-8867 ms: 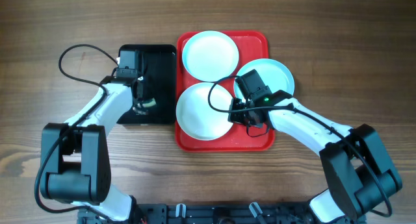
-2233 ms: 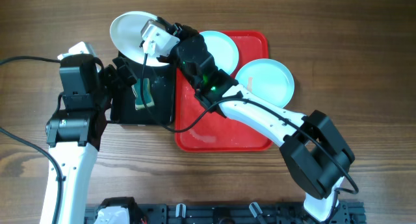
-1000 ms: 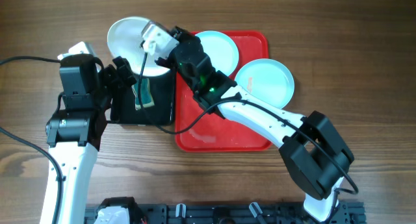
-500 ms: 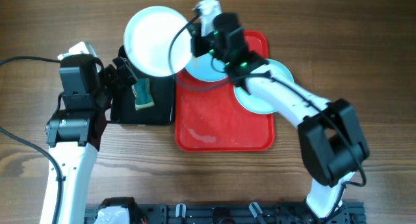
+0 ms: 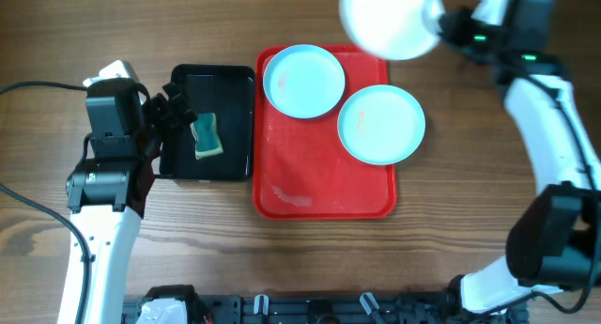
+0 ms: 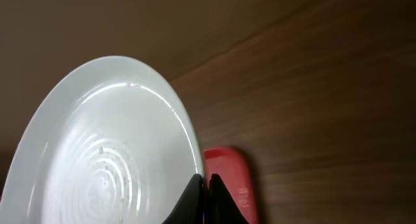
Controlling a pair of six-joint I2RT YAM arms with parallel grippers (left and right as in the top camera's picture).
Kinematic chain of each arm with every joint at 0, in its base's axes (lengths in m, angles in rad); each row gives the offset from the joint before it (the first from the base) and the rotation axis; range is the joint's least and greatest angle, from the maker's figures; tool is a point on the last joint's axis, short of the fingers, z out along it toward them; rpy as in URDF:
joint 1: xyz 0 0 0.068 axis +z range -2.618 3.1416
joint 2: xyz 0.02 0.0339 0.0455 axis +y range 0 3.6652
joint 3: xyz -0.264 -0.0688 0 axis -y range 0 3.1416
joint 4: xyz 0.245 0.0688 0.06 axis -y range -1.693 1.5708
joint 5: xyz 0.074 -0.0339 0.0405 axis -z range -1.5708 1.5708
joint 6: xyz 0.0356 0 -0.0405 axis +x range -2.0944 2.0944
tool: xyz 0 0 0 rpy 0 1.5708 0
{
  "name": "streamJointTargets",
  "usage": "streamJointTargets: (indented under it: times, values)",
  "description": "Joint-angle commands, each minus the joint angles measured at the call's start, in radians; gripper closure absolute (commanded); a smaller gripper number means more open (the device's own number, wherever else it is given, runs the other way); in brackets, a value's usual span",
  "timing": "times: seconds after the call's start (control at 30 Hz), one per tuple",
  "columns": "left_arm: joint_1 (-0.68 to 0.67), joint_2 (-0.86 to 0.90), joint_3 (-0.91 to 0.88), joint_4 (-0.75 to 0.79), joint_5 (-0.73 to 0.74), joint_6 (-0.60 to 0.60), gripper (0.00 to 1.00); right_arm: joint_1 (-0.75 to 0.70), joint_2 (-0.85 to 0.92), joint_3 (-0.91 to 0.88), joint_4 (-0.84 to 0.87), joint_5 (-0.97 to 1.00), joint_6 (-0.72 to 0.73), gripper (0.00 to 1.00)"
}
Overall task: Clean dirty plates on tray and stack at the side
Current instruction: 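Swing the white plate right and set it on the table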
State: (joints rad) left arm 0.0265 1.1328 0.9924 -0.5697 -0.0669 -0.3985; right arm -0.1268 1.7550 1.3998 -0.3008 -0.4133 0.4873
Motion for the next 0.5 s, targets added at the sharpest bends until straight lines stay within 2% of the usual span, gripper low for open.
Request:
streamJointTargets:
  times: [0.0,0.1,0.23,0.47]
  values:
    - [0.005,0.0,0.01,0.003,-0.013,0.002,0.0,-0.127,-0.018,0.019,-0.073,0.142,-0.003,0.96]
    - [0.005,0.0,0.01,0.003,-0.013,0.002,0.0,-0.211,-0.018,0.018,-0.159,0.271,-0.066,0.96]
    - [0.005,0.0,0.01,0.003,-0.013,0.002,0.0,-0.235,-0.011,-0.013,-0.242,0.403,-0.129,0.96]
    - [0.005,0.0,0.01,0.003,-0.013,0.002,0.0,-0.227,0.055,-0.089,-0.228,0.401,-0.121,0.96]
